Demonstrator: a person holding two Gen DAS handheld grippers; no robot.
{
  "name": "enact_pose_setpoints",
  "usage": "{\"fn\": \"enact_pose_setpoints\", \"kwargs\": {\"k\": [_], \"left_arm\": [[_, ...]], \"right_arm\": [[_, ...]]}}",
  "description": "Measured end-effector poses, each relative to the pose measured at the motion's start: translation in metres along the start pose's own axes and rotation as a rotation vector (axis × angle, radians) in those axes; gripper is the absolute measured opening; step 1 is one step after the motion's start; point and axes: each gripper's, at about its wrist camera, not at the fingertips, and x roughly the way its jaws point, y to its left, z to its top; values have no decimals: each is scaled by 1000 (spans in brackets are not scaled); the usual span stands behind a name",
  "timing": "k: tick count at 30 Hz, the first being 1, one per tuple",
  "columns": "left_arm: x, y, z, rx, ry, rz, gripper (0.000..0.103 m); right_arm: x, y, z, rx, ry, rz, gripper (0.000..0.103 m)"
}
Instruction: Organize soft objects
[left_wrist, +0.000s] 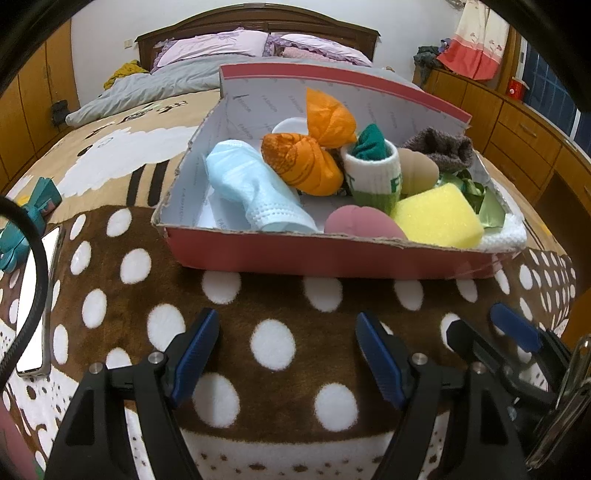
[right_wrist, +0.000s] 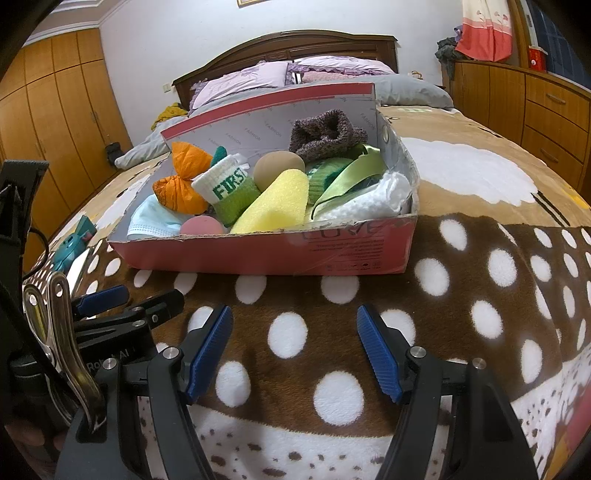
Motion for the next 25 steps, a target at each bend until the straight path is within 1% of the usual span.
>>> {"fn": "enact_pose_setpoints", "kwargs": {"k": [25], "left_arm": [[0,-3,2,11,4,9,80]], "right_arm": [[0,0,0,0,1,0,72]]}}
